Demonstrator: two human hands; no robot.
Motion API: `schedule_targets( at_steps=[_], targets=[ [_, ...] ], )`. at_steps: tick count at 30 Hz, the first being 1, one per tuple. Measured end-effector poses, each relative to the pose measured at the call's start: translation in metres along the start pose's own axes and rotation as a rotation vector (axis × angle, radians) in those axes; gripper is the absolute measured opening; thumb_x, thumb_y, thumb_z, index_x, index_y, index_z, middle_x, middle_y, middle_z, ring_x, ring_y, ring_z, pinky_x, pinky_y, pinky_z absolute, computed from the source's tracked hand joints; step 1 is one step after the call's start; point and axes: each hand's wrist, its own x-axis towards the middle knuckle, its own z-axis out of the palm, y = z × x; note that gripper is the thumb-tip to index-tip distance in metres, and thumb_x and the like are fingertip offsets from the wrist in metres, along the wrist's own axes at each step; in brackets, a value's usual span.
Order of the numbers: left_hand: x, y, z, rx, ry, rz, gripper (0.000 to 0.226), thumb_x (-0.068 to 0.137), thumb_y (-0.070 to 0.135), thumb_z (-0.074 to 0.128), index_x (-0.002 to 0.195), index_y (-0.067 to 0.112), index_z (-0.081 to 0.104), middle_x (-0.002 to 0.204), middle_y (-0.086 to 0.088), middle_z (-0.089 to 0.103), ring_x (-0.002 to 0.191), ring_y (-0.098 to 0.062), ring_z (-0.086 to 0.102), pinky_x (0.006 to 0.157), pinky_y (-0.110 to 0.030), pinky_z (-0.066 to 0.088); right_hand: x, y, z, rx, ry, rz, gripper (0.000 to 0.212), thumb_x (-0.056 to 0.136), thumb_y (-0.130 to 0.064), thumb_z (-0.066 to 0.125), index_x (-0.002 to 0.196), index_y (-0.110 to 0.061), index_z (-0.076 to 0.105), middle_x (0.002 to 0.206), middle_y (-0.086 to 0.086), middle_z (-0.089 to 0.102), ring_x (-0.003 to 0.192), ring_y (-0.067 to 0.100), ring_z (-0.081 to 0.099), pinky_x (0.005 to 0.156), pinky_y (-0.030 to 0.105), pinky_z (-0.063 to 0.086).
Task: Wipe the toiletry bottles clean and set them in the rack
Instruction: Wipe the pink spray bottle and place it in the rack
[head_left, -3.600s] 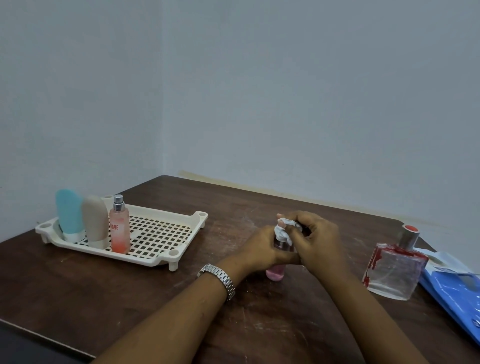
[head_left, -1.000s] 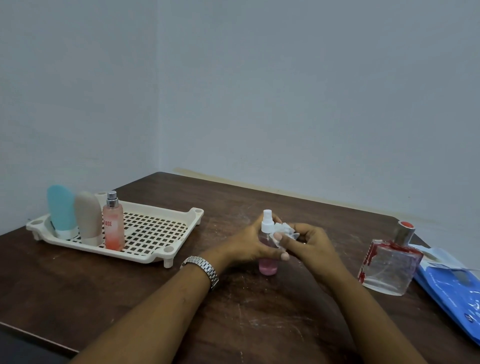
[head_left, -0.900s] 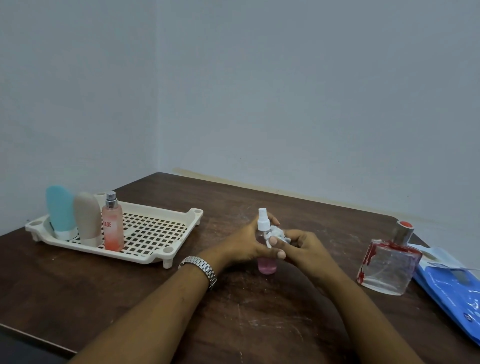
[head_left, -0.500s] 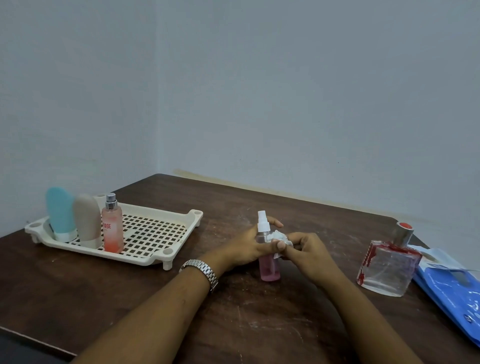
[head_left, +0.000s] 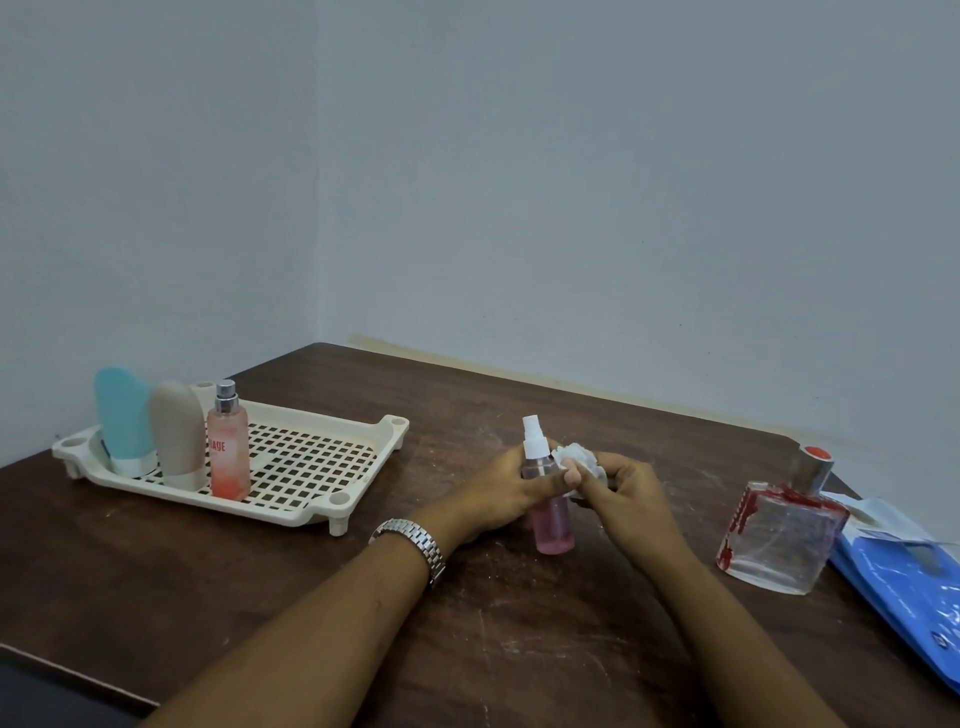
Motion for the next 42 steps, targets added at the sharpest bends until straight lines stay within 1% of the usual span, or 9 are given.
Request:
schedule_targets(
  at_steps=[3,5,10,14,20,27,34,39,42],
  targets=[
    [0.001,-0.003,-0.001,-0.019,0.062,0.039,0.066,0.061,0.066,0.072,0.108,0.022,0.058,0.103,0.004,0.068,0.099,-0.012,0.065,0.087,-0.028,0.053,-0.004,-0.002,0.004,0.057,-0.089,0.070,0.030,0.073,-0.037,0.060,0.089,-0.013,0.069,0.080,0.004,0.073,0.083,0.022,0.068,0.074,0.031,0.055],
    [0.004,-0.005,-0.004,-0.030,0.093,0.050,0.076,0.052,0.073,0.074,0.104,0.020,0.060,0.094,0.006,0.068,0.091,-0.010,0.066,0.079,-0.026,0.052,-0.006,-0.004,0.007,0.097,-0.176,0.111,0.036,0.078,-0.038,0.056,0.096,-0.008,0.067,0.088,0.009,0.073,0.087,0.025,0.068,0.078,0.035,0.055],
    [0.002,-0.005,-0.004,0.001,0.105,0.048,0.076,0.059,0.071,0.071,0.109,0.015,0.058,0.089,0.003,0.065,0.075,-0.010,0.063,0.050,-0.020,0.046,-0.011,-0.013,0.009,0.161,-0.323,0.178,0.042,0.090,-0.034,0.043,0.108,-0.001,0.062,0.095,0.016,0.071,0.090,0.027,0.069,0.076,0.028,0.054],
    [-0.002,0.006,0.001,-0.088,0.064,0.023,0.068,0.059,0.065,0.072,0.104,0.017,0.059,0.085,0.000,0.063,0.067,-0.009,0.061,0.046,-0.021,0.045,-0.011,-0.016,0.004,0.160,-0.246,0.183,0.041,0.087,-0.036,0.047,0.103,-0.001,0.063,0.089,0.016,0.072,0.087,0.029,0.069,0.074,0.032,0.055],
    [-0.003,0.014,0.003,-0.196,0.129,0.024,0.081,0.035,0.074,0.080,0.096,0.024,0.063,0.082,0.008,0.069,0.069,-0.007,0.066,0.048,-0.021,0.048,-0.010,-0.015,0.010,0.178,-0.080,0.182,0.030,0.090,-0.032,0.051,0.104,-0.008,0.063,0.090,0.011,0.072,0.082,0.026,0.070,0.067,0.033,0.056],
    [-0.003,0.018,0.001,-0.230,0.368,0.072,0.032,0.074,0.028,0.075,0.095,0.010,0.060,0.084,-0.001,0.067,0.064,-0.009,0.065,0.043,-0.022,0.046,-0.008,-0.016,0.010,0.214,0.016,0.185,0.023,0.086,-0.025,0.060,0.103,-0.010,0.055,0.094,0.010,0.071,0.086,0.028,0.069,0.079,0.047,0.056],
    [-0.003,0.019,-0.003,-0.222,0.517,0.045,0.021,0.084,0.035,0.067,0.094,0.019,0.058,0.091,-0.008,0.067,0.063,-0.009,0.064,0.047,-0.017,0.048,-0.009,-0.018,0.010,0.273,-0.073,0.188,0.027,0.082,-0.019,0.064,0.104,-0.005,0.061,0.100,0.013,0.070,0.093,0.026,0.068,0.082,0.036,0.055],
    [0.002,0.012,-0.003,-0.198,0.603,0.047,0.030,0.086,0.041,0.064,0.098,0.014,0.059,0.097,-0.015,0.069,0.072,-0.018,0.070,0.050,-0.022,0.051,-0.009,-0.020,0.008,0.198,-0.103,0.205,0.021,0.084,-0.016,0.064,0.101,-0.003,0.060,0.099,0.013,0.069,0.091,0.024,0.068,0.080,0.034,0.056],
    [0.003,0.010,-0.006,-0.229,0.619,0.012,0.037,0.088,0.043,0.060,0.106,0.010,0.057,0.097,-0.012,0.068,0.078,-0.018,0.068,0.054,-0.021,0.051,-0.011,-0.020,0.010,0.212,-0.128,0.247,0.037,0.077,-0.019,0.070,0.109,-0.005,0.056,0.104,0.012,0.066,0.092,0.023,0.068,0.081,0.036,0.056]
  ],
)
